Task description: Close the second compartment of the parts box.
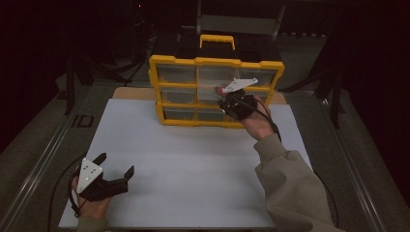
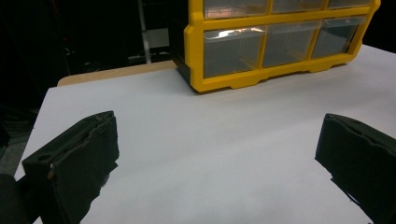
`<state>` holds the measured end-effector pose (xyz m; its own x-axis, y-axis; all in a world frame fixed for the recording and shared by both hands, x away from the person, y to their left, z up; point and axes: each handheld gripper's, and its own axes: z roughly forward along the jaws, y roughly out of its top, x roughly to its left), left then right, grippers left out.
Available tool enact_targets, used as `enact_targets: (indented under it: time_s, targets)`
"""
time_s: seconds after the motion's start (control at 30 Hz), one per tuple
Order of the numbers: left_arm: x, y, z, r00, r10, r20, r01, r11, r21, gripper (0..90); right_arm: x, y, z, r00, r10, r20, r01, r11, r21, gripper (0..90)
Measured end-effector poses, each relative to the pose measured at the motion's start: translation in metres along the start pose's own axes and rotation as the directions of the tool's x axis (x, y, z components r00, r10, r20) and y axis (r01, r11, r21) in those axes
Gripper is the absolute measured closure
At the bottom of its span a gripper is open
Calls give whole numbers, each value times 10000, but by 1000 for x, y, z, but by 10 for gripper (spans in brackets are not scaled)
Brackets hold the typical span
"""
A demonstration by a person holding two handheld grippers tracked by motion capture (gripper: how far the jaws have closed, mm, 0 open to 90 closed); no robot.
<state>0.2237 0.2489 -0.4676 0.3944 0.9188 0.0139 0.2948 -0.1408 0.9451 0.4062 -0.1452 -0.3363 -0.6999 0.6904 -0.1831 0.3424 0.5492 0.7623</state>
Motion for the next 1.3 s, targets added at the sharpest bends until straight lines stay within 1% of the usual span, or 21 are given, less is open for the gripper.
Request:
enact_targets:
  time_s: [0.3,0.47,0.6,1.0,1.03,1.27,1.3]
  targets:
    - [1,0,-1,10000,-29,-36,29,10000,-18,1,-1,2,4,10000,50,-2,-50,10000,-58,898]
    - [1,0,-1,10000,-44,-33,44,10000,-28,0,-3,3,5,9998,134,153,-133,9999,-98,898]
    - [1,0,-1,10000,-55,-26,55,10000,-25,1,-6,3,6,9995,257,164,-254,9995,-168,898]
    - [1,0,-1,10000,-77,-21,77,10000,-42,1,-9,6,8,9988,368,315,-360,9990,-266,898]
    - [1,0,-1,10000,-53,-22,53,10000,-29,0,-10,7,8,9984,451,350,-441,9986,-290,899]
    - [1,0,-1,10000,-44,-23,44,10000,-6,0,-11,9,10,9978,488,444,-475,9984,-307,898]
    - [1,0,-1,10000,-47,-31,47,10000,-1,1,-12,9,12,9974,569,451,-554,9978,-351,898]
